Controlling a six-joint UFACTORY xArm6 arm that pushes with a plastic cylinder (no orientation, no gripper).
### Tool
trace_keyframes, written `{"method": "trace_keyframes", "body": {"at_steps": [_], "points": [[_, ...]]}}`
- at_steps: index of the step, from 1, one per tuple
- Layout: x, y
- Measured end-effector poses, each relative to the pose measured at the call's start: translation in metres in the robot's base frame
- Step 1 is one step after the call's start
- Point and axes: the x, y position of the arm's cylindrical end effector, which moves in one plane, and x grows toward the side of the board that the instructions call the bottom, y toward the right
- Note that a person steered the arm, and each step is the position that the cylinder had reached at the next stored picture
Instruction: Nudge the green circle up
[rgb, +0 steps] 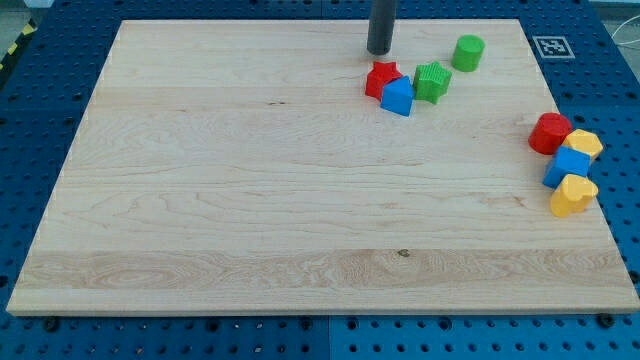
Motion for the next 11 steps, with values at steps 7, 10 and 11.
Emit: {"method": "trace_keyframes", "body": {"at_steps": [7, 10, 11], "points": [[0.049, 0.168], [0.036, 0.146], [0.027, 0.164]]}}
